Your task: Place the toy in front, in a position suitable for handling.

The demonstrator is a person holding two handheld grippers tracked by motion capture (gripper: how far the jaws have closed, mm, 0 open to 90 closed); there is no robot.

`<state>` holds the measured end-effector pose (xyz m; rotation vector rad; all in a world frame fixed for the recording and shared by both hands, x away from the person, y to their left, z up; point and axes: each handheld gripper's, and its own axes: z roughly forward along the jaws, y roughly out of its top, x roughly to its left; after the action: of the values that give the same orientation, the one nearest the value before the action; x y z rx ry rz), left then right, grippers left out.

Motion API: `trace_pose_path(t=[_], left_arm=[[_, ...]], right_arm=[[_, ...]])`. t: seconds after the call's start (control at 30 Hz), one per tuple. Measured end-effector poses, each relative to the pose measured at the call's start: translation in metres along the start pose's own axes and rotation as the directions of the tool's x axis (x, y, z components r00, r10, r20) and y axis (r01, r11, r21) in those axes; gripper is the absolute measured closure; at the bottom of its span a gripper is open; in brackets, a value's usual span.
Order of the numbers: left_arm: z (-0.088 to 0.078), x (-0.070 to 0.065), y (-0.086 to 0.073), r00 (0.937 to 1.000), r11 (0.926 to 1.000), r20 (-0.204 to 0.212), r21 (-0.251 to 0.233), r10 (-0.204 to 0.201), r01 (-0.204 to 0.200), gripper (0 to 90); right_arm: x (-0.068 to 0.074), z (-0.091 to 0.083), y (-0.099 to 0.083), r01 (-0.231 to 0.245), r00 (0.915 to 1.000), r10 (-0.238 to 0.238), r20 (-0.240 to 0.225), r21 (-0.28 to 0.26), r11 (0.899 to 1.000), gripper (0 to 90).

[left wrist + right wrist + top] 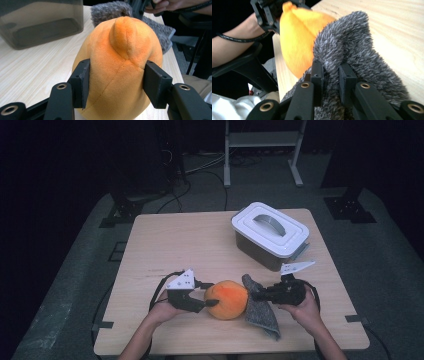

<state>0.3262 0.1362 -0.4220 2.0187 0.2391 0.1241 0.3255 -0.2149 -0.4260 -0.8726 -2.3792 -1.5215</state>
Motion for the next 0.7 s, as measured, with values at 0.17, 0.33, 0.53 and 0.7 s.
trace_pose_path(t=[0.17, 0.33, 0.53, 0.7], left_arm=[[0.0, 0.002, -0.003, 0.9995, 0.9996, 0.013, -0.011, -0.027, 0.027, 43.7], [0.002, 0.0, -0.002, 0.9994, 0.9998, 0.031, -0.01, -0.014, 0.014, 43.1], [0.002, 0.001, -0.002, 0.999, 0.9991, 0.024, -0.014, -0.039, 0.039, 42.5], [-0.001, 0.003, -0.004, 0.9981, 0.9982, 0.025, -0.019, -0.056, 0.057, 42.5]], right_arm=[[0.0, 0.002, 0.0, 0.0, 0.9999, 0.0, 0.016, 0.012, 1.0, 76.0], [0.012, -0.006, 0.011, 0.049, 0.9987, -0.048, 0.017, -0.085, 0.995, 75.9], [0.002, 0.001, 0.005, -0.011, 0.9999, 0.011, 0.004, -0.032, 0.999, 75.2], [-0.002, 0.005, 0.0, -0.02, 0.9976, 0.018, 0.067, 0.037, 0.999, 75.8]])
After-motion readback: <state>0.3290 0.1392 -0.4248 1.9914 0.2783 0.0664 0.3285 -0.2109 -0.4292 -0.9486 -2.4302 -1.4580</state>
